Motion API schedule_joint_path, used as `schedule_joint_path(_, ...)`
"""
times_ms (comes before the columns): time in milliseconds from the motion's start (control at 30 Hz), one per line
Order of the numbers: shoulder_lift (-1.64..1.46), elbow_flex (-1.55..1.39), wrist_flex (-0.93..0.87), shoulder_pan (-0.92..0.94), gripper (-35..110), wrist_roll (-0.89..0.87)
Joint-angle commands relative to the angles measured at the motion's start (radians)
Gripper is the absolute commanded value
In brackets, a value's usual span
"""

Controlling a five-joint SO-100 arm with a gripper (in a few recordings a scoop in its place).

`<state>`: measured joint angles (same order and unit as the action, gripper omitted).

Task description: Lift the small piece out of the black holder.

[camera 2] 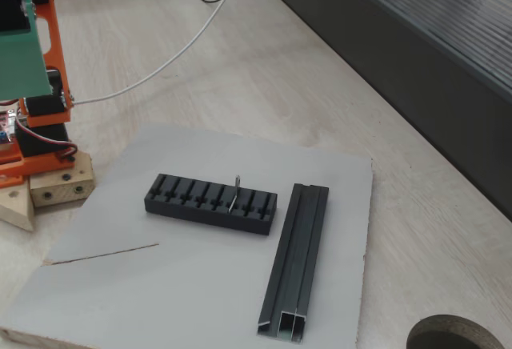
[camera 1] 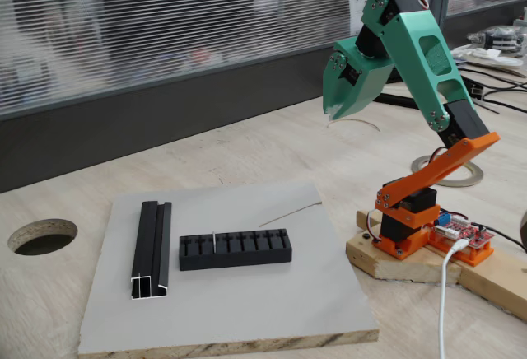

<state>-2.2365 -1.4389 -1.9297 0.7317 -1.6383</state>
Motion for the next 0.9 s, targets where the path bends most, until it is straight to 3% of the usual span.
schedule_joint_path(0, -0.018, -0.005, 0.006, -0.005, 7, -0.009)
schedule_joint_path(333, 0.170, 0.009, 0.018, -0.314, 7, -0.044)
schedule_joint_path(500, 0.187, 0.000, 0.155, -0.433, 7, -0.181)
schedule_joint_path(633, 0.213, -0.005, 0.290, -0.515, 7, -0.193)
schedule_joint_path(867, 0.328, -0.005, 0.304, -0.632, 7, -0.189)
